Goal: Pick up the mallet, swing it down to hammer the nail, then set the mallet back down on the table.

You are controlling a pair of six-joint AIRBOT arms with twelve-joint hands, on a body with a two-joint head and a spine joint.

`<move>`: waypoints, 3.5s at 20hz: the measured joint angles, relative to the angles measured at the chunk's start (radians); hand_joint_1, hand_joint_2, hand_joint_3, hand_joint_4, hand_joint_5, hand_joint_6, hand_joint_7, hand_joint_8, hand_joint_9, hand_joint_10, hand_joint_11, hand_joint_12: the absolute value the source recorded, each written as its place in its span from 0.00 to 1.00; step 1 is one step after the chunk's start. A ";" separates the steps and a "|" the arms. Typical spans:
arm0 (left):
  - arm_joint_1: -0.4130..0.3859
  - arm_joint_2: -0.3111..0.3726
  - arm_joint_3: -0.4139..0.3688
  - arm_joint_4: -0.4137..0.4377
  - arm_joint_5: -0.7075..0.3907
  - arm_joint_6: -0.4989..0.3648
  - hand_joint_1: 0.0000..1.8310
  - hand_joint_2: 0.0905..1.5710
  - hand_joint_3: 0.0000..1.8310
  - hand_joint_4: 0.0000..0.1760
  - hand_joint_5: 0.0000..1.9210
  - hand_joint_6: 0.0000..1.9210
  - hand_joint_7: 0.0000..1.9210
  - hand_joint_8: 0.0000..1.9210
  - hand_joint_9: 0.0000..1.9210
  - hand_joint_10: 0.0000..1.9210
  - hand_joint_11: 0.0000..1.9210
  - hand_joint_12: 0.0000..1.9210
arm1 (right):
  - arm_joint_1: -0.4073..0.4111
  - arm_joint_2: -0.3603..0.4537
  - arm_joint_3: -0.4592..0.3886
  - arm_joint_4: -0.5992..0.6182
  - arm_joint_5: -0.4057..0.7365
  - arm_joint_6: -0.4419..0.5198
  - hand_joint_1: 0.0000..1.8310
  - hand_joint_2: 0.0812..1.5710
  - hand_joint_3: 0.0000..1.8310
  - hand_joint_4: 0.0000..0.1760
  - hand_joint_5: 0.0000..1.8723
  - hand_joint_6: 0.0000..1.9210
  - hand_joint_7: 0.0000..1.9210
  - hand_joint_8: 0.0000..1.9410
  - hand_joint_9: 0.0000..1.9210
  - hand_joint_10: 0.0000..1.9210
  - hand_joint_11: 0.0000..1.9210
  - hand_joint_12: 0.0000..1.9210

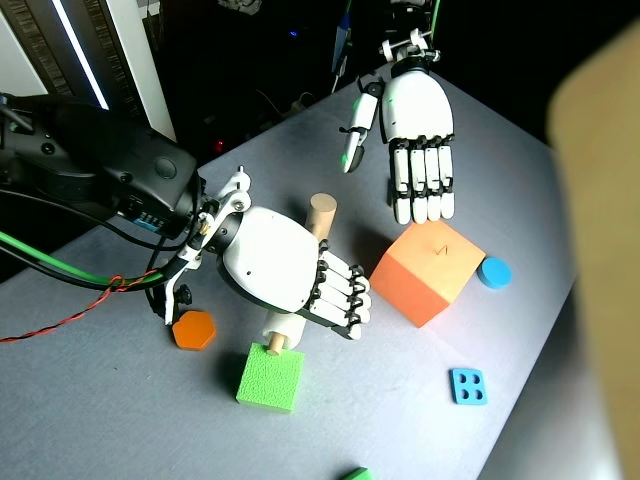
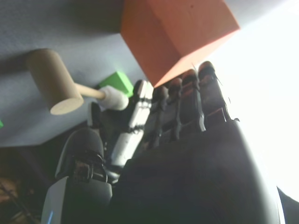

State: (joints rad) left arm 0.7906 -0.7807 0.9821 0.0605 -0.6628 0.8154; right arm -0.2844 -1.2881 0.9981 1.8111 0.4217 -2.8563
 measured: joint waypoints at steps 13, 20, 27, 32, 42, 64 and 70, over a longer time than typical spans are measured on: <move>0.002 -0.022 0.028 -0.007 -0.003 -0.013 0.00 0.83 0.00 0.00 0.02 0.01 0.00 0.00 0.00 0.00 0.00 0.00 | -0.033 -0.042 0.077 -0.008 -0.025 0.008 0.72 0.62 0.00 0.00 0.02 0.00 0.01 0.00 0.02 0.00 0.00 0.21; 0.010 -0.026 0.035 -0.019 -0.006 -0.014 0.00 0.83 0.00 0.00 0.02 0.00 0.00 0.00 0.00 0.00 0.00 0.00 | -0.045 -0.050 0.087 -0.006 -0.030 0.005 0.72 0.64 0.00 0.00 0.03 0.00 0.02 0.00 0.04 0.00 0.00 0.23; 0.015 -0.040 0.040 -0.039 -0.006 -0.017 0.00 0.83 0.00 0.00 0.02 0.00 0.00 0.00 0.00 0.00 0.00 0.00 | -0.053 -0.052 0.092 -0.006 -0.034 0.005 0.77 0.66 0.00 0.00 0.09 0.00 0.08 0.00 0.10 0.01 0.00 0.35; 0.016 -0.040 0.040 -0.042 -0.006 -0.018 0.00 0.83 0.00 0.00 0.03 0.00 0.01 0.00 0.00 0.00 0.00 0.00 | -0.053 -0.052 0.092 -0.008 -0.034 0.005 0.77 0.63 0.00 0.00 0.31 0.01 0.33 0.01 0.33 0.04 0.04 0.56; 0.016 -0.040 0.040 -0.043 -0.006 -0.029 0.00 0.83 0.00 0.00 0.00 0.00 0.00 0.00 0.00 0.00 0.00 0.00 | -0.054 -0.052 0.094 -0.001 -0.037 0.000 0.59 0.83 0.01 0.00 0.32 0.88 0.32 1.00 0.42 1.00 0.46 1.00; 0.016 -0.040 0.042 -0.045 -0.016 -0.036 0.00 0.82 0.00 0.00 0.04 0.00 0.04 0.00 0.02 0.00 0.00 0.00 | -0.011 0.144 -0.076 -0.005 -0.034 -0.014 0.34 1.00 0.01 0.00 0.73 1.00 0.88 1.00 0.93 1.00 0.99 1.00; 0.016 -0.040 0.044 -0.045 -0.018 -0.040 0.00 0.83 0.00 0.00 0.05 0.01 0.05 0.01 0.03 0.01 0.01 0.00 | 0.019 0.299 -0.122 -0.115 -0.103 0.185 0.32 1.00 0.03 0.00 0.72 1.00 0.87 1.00 0.92 1.00 0.99 1.00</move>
State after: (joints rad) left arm 0.8062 -0.8211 1.0264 0.0151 -0.6811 0.7757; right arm -0.2657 -0.9890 0.8757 1.6958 0.3187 -2.6713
